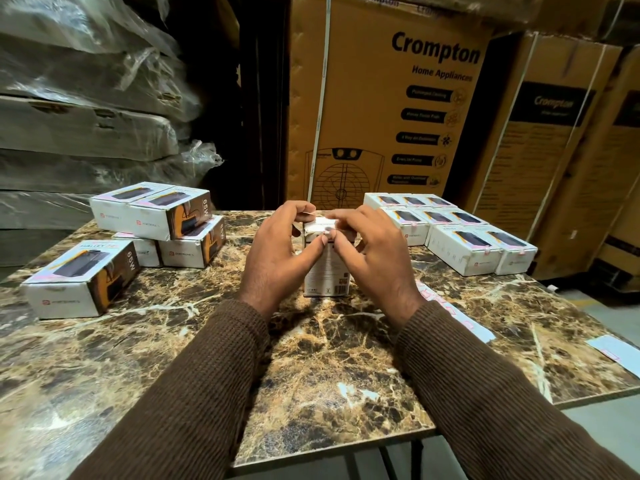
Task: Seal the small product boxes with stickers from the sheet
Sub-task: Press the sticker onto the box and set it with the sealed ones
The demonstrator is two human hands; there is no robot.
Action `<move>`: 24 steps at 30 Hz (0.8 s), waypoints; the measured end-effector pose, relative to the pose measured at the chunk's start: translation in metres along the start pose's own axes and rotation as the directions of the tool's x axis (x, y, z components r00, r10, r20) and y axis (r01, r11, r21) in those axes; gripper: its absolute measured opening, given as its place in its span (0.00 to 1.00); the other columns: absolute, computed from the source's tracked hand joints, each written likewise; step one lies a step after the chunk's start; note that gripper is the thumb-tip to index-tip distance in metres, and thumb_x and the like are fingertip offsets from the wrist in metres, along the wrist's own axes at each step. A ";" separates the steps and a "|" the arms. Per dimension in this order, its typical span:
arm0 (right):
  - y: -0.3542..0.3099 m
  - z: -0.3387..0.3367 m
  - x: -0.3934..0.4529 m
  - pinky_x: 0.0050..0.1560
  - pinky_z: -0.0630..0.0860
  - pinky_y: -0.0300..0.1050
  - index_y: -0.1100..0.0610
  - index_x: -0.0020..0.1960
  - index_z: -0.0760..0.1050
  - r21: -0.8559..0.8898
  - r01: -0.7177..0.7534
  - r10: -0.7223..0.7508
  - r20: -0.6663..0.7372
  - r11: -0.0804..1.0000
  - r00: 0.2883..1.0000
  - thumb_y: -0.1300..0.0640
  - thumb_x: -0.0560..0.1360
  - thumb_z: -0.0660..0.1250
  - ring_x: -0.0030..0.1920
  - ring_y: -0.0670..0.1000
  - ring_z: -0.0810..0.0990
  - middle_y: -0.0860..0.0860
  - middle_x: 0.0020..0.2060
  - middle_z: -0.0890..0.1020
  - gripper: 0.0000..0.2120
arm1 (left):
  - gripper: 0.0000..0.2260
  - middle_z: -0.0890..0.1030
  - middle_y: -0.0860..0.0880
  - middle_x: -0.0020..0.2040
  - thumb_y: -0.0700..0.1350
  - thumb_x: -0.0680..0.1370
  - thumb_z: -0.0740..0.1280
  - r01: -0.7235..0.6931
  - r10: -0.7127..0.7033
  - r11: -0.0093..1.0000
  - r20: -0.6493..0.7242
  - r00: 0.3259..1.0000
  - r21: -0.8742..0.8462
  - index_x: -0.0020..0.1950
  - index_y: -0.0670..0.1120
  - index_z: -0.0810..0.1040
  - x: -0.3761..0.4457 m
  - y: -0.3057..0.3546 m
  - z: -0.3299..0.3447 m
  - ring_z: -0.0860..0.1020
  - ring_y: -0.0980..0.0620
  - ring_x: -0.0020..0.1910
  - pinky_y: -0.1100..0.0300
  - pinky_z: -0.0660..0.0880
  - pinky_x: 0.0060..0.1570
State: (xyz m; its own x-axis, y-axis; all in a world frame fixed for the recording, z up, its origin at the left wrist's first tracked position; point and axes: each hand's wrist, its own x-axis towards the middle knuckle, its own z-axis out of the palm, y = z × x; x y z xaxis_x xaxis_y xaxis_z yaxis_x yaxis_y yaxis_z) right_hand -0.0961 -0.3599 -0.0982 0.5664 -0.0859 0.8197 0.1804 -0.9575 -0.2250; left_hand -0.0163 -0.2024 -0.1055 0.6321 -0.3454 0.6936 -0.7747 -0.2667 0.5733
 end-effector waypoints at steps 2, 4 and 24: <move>0.001 0.000 0.000 0.48 0.75 0.44 0.50 0.63 0.82 0.017 -0.002 0.002 0.010 1.000 1.000 0.49 0.82 0.67 0.51 0.47 0.75 0.44 0.49 0.78 0.12 | 0.20 0.79 0.57 0.61 0.53 0.79 0.72 -0.006 0.006 1.000 0.004 1.000 0.006 0.69 0.52 0.74 0.000 0.001 0.000 0.77 0.57 0.62 0.48 0.78 0.63; 0.002 0.001 0.001 0.47 0.74 0.43 0.49 0.59 0.83 0.048 -0.014 0.014 0.015 0.999 1.000 0.50 0.81 0.68 0.51 0.47 0.75 0.44 0.48 0.77 0.09 | 0.20 0.79 0.56 0.62 0.52 0.79 0.73 -0.014 0.014 1.000 0.008 1.000 0.008 0.69 0.51 0.74 -0.001 0.001 0.000 0.76 0.57 0.63 0.48 0.78 0.64; 0.002 0.007 0.003 0.51 0.77 0.49 0.49 0.54 0.83 0.197 -0.111 0.106 0.038 0.974 0.994 0.51 0.80 0.69 0.53 0.49 0.74 0.43 0.48 0.76 0.05 | 0.20 0.79 0.55 0.64 0.47 0.80 0.72 0.016 -0.016 1.000 0.044 0.999 -0.003 0.70 0.51 0.74 -0.002 0.002 -0.005 0.77 0.57 0.63 0.50 0.77 0.65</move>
State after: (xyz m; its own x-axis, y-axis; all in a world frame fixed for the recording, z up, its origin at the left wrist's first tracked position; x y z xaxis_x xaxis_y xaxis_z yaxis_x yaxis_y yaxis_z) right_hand -0.0885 -0.3603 -0.0994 0.6125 -0.1760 0.7706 0.2708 -0.8692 -0.4138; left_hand -0.0191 -0.1980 -0.1038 0.6429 -0.3808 0.6646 -0.7647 -0.2694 0.5854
